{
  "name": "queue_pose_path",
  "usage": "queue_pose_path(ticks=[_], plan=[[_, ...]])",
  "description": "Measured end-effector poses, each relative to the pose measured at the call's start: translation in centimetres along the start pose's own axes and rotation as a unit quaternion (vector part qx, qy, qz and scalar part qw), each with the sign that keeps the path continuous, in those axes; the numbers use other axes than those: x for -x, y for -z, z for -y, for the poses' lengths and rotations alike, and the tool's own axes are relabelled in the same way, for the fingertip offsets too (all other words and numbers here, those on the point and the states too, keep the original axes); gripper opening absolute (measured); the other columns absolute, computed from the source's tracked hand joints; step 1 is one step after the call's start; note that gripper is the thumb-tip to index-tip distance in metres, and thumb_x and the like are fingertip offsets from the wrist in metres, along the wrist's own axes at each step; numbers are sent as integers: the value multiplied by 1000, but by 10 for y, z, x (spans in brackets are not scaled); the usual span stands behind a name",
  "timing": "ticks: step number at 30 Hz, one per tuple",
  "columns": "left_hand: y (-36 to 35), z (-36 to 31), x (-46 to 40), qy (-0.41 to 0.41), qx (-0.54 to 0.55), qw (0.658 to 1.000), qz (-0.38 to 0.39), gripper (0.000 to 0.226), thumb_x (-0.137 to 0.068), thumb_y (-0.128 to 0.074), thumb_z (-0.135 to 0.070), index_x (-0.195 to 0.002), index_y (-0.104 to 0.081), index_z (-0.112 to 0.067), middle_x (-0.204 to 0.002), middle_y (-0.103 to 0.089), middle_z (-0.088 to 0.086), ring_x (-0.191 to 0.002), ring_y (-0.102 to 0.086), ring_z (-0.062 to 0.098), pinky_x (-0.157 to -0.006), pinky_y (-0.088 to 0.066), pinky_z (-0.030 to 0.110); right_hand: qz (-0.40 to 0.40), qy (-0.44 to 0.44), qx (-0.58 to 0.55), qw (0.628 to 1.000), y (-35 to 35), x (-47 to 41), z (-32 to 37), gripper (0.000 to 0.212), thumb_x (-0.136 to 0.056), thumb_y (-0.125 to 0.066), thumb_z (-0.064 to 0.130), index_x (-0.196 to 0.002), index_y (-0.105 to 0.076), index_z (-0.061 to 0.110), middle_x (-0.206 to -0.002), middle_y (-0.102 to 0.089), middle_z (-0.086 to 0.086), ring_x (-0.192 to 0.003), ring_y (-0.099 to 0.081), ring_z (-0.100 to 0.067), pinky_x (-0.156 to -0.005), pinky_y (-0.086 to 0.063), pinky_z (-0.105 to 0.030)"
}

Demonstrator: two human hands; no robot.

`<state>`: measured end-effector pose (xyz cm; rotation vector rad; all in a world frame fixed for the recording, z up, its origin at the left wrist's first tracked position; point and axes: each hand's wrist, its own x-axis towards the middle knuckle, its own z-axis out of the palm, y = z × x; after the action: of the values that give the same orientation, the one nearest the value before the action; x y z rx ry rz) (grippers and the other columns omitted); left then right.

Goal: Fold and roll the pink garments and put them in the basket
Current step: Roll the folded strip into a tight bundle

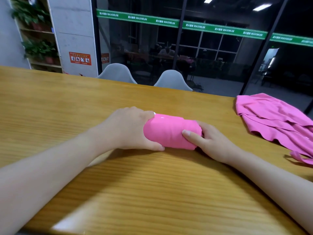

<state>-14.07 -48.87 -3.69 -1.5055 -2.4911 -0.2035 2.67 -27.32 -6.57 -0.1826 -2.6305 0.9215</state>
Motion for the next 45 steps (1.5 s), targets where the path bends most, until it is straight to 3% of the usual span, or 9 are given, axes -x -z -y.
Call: queue_pose_path(ticks=[4,10,15,20,26,33,38,41,45], plan=[[6,0,-2,17,-12,999,26,106,-49,-46,-106,-130,-57,-37,-103,-67,-12,-97,-60,18,-81,-52,37,-35,73,123,989,2,3,1,60,-88,-52,73,-137,-47,38,-124,-56,23,-114,-55,-1,-93,-47,-28],[13,-2,1,28,7,997,73,113,-46,-45,-106,-132,-58,-33,-113,-68,-11,-105,-62,18,-88,-54,38,-30,124,179,976,4,1,2,79,-75,-72,76,-138,-52,33,-122,-58,20,-115,-55,-3,-98,-46,-30],[2,-3,10,-73,-54,995,-48,75,-67,-53,-90,-119,-48,-35,-103,-62,-15,-98,-61,16,-77,-46,33,12,69,45,997,9,-4,9,43,-82,-74,61,-113,-64,34,-96,-68,17,-88,-64,-7,-75,-48,-22],[14,0,6,-7,112,992,61,62,-56,-69,-88,-94,-59,-40,-85,-67,-17,-80,-62,5,-67,-53,34,21,31,-6,999,7,0,16,34,-89,-57,67,-86,-64,34,-77,-63,14,-68,-57,-7,-61,-43,-24],[19,-2,3,-7,211,970,124,62,-51,-75,-85,-75,-65,-28,-72,-68,-10,-66,-62,11,-62,-50,38,-23,151,197,968,9,9,8,72,-77,-68,78,-130,-53,32,-117,-59,19,-106,-57,-3,-90,-46,-24],[13,-5,14,-119,-105,986,-56,70,-68,-51,-91,-108,-51,-34,-90,-63,-15,-84,-57,14,-80,-36,31,16,68,67,995,9,4,15,53,-79,-65,74,-109,-58,31,-91,-67,10,-82,-63,-12,-69,-52,-33],[21,-2,9,-60,44,997,28,64,-57,-68,-88,-84,-53,-32,-70,-58,-10,-67,-53,6,-56,-39,30,-35,115,143,982,4,9,13,60,-85,-51,81,-122,-56,34,-109,-62,19,-101,-55,-4,-90,-44,-27],[17,5,8,-33,129,988,82,56,-52,-73,-86,-78,-55,-40,-76,-64,-14,-71,-59,4,-58,-45,29,-66,211,246,944,3,10,19,72,-86,-58,75,-135,-55,22,-123,-58,13,-113,-51,-2,-102,-32,-23],[6,7,9,-33,71,995,55,65,-48,-64,-95,-85,-46,-45,-79,-61,-17,-74,-62,9,-63,-50,31,-49,206,261,942,2,10,24,85,-73,-68,82,-132,-56,22,-117,-59,14,-109,-51,-1,-101,-29,-19]])
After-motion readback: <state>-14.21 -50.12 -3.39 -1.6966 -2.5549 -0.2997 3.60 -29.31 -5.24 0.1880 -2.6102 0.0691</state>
